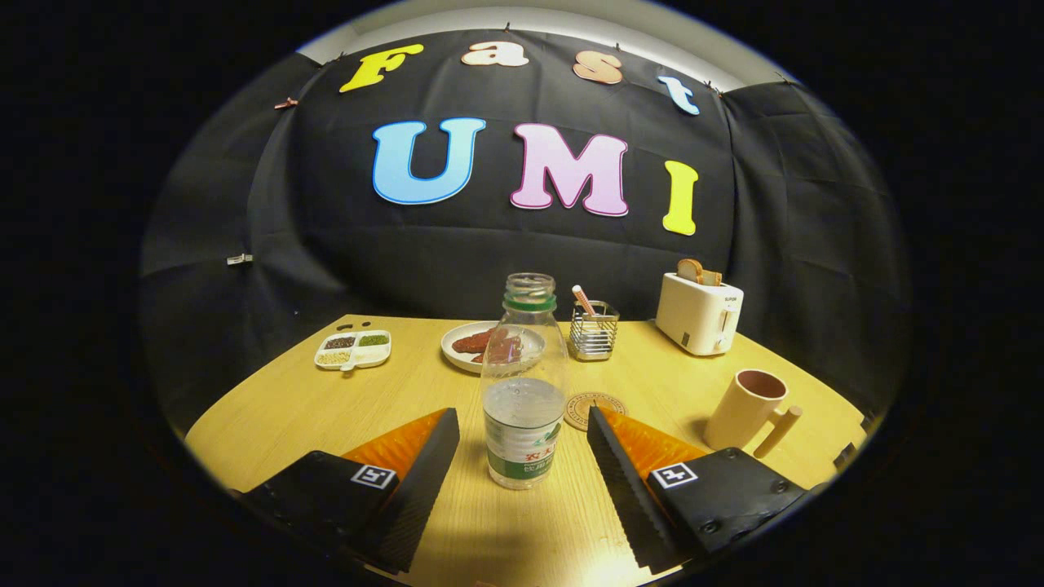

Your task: Take the bottle from table, then pour the juice into the cup, finally place the bottle on the coaster

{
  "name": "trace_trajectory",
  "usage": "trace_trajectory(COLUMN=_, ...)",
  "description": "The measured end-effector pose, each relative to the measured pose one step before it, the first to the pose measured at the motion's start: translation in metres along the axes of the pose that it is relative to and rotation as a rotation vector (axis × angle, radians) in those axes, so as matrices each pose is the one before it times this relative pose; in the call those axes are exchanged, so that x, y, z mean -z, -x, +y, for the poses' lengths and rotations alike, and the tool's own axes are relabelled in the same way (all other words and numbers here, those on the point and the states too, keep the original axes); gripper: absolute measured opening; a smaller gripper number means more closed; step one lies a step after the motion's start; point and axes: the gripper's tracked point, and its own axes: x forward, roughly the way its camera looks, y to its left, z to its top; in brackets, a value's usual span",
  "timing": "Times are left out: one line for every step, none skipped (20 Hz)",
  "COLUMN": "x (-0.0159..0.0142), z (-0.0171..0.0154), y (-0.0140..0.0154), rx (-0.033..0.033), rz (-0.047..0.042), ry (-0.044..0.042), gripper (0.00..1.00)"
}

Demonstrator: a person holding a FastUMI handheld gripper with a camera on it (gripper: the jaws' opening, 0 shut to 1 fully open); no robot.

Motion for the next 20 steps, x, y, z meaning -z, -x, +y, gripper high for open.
trace_trajectory(x=0.00255, z=-0.00310, y=-0.00448, rx=0.01353, rz=0.00277, ry=0.00874, gripper=0.97)
trace_trajectory(x=0.00220, z=-0.00411, y=-0.00388, rx=0.01744, rz=0.00195, ry=0.01284, gripper=0.97)
trace_trajectory(x=0.00120, z=-0.00092, y=-0.00455, rx=0.00579, rz=0.00158, ry=0.00618, gripper=0.97)
trace_trajectory(x=0.00106, z=0.00268, y=-0.00458, rx=-0.00492, rz=0.00307, ry=0.00119, gripper=0.97)
trace_trajectory(x=0.00104, z=0.00207, y=-0.00378, rx=-0.00234, rz=0.00263, ry=0.00120, gripper=0.97)
trace_trajectory(x=0.00067, z=0.00106, y=-0.00359, rx=0.00016, rz=0.00023, ry=0.00041, gripper=0.97)
trace_trajectory(x=0.00055, z=0.00081, y=-0.00288, rx=0.00034, rz=-0.00007, ry=-0.00234, gripper=0.97)
trace_trajectory(x=0.00048, z=0.00081, y=-0.00245, rx=0.00252, rz=0.00005, ry=-0.00405, gripper=0.97)
trace_trajectory(x=0.00041, z=0.00130, y=-0.00321, rx=0.00266, rz=0.00032, ry=-0.00626, gripper=0.97)
trace_trajectory(x=0.00078, z=-0.00013, y=-0.00420, rx=0.00520, rz=0.00317, ry=-0.00460, gripper=0.97)
trace_trajectory(x=0.00143, z=-0.00130, y=-0.00258, rx=0.01284, rz=0.00513, ry=-0.00015, gripper=0.97)
trace_trajectory(x=0.00138, z=-0.00086, y=-0.00151, rx=0.01012, rz=0.00260, ry=0.00021, gripper=0.97)
trace_trajectory(x=0.00089, z=0.00049, y=-0.00147, rx=0.00212, rz=0.00272, ry=-0.00241, gripper=0.97)
trace_trajectory(x=0.00027, z=0.00008, y=-0.00193, rx=0.00391, rz=0.00186, ry=-0.00116, gripper=0.97)
trace_trajectory(x=0.00013, z=-0.00020, y=-0.00192, rx=0.00194, rz=-0.00135, ry=-0.00039, gripper=0.97)
trace_trajectory(x=-0.00022, z=-0.00136, y=-0.00156, rx=0.00551, rz=-0.00195, ry=0.00013, gripper=0.96)
trace_trajectory(x=-0.00057, z=-0.00175, y=-0.00122, rx=0.00735, rz=-0.00103, ry=0.00106, gripper=0.94)
trace_trajectory(x=0.00089, z=0.00083, y=-0.00181, rx=0.00038, rz=0.00225, ry=0.00127, gripper=0.92)
trace_trajectory(x=0.00008, z=0.00147, y=-0.00265, rx=-0.00128, rz=0.00155, ry=-0.00138, gripper=0.90)
trace_trajectory(x=0.00038, z=0.00193, y=-0.00015, rx=-0.00500, rz=0.00053, ry=-0.00403, gripper=0.90)
